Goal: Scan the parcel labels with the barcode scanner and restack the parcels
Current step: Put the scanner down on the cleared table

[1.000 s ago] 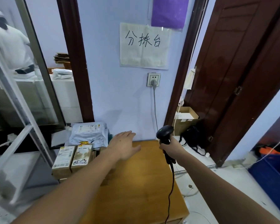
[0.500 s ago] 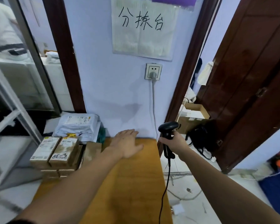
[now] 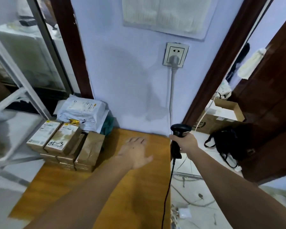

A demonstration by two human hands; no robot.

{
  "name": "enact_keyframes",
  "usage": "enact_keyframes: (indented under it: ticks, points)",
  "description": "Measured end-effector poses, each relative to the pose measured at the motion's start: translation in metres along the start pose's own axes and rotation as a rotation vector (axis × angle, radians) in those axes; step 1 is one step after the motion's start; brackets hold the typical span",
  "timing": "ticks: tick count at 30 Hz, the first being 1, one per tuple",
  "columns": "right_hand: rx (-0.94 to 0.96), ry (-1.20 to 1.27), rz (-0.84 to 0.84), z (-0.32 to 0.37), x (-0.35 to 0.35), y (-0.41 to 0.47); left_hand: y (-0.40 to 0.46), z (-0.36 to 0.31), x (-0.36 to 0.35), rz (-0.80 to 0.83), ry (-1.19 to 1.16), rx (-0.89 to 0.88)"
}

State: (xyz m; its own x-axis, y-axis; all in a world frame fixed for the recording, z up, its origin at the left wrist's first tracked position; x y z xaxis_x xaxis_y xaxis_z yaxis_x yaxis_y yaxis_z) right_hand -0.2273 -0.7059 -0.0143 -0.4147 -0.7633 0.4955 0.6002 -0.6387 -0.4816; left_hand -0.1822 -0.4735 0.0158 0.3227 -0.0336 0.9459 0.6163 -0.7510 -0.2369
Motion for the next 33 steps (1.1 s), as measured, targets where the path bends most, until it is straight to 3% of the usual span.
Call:
enact_keyframes:
  ticks: [14, 26, 33]
  points:
    - [-0.092, -0.188, 0.072, -0.053, -0.109, 0.127, 0.058, 0.067, -0.073, 0.083, -0.072, 0.003]
    - [-0.117, -0.512, -0.005, -0.083, -0.134, 0.177, 0.078, 0.098, -0.096, 0.116, -0.057, 0.051]
    - [-0.117, -0.413, -0.032, -0.092, -0.142, 0.182, 0.081, 0.106, -0.112, 0.140, -0.065, 0.050]
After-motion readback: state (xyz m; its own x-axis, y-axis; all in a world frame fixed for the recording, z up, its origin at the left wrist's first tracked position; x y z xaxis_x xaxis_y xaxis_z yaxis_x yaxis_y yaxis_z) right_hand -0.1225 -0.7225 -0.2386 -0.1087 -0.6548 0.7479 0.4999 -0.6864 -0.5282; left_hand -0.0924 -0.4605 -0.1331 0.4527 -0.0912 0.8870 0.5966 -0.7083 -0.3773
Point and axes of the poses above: each hand's wrist, its own y-axis towards the middle knuckle, its own x-axis out of the back of the hand, z = x × y, the point moved 10 cm from there along y, towards the middle knuckle, and after that the axes turned 6 degrees about -x, right-handed, at the moved point
